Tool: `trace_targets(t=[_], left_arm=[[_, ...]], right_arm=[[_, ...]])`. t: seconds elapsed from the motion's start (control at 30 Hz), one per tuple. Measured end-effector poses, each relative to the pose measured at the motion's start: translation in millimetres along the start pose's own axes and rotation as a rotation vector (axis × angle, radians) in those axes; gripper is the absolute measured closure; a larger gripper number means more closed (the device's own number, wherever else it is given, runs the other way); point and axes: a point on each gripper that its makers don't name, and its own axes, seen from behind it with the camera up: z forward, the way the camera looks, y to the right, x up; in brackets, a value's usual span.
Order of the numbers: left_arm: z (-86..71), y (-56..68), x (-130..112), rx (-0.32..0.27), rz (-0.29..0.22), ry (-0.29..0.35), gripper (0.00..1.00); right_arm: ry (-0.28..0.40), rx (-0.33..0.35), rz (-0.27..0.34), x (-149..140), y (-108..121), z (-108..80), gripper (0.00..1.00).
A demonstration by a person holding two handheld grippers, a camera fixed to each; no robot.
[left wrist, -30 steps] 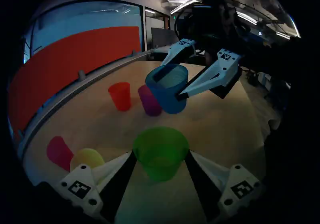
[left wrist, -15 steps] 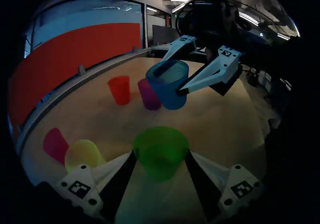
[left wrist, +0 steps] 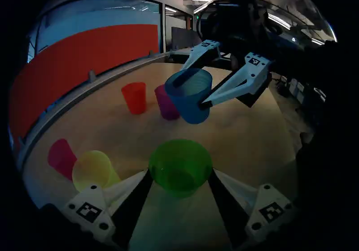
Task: Pour water
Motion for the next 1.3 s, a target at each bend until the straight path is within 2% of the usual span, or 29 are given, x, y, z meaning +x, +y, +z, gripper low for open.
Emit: trace_targets(t=[0.1,0.17,0.4,0.5,1.1,1.3], left_arm=[[0.1,-1.3,-2,0.008,0.005,-0.014,0.12],[0.6,-2.9,-4,0.018,0.011,-0.022,0.00],[-0.1,0.9,-6,0.010,0.011,-0.029,0.00],[-1.7,-1.7,-8,0.018,0.007,-0.034,0.00],[-22.6,-4.0,-23,0.043,-0.036,-0.038,0.00],[-27.1,-4.7,-27,0.051,-0.046,-0.037,0.00]], right_arm=[[-0.005,-0.001,-0.006,-2,-1,0.1,0.11],[-0.008,0.000,-0.007,-3,-2,0.5,0.11],[-0.011,0.008,-0.006,-6,-5,3.9,0.11],[-0.015,0.009,-0.006,-9,-6,6.7,0.10],[-0.068,0.025,0.038,-44,-14,32.4,0.11],[-0.052,0.028,0.052,-45,-14,34.0,0.10]])
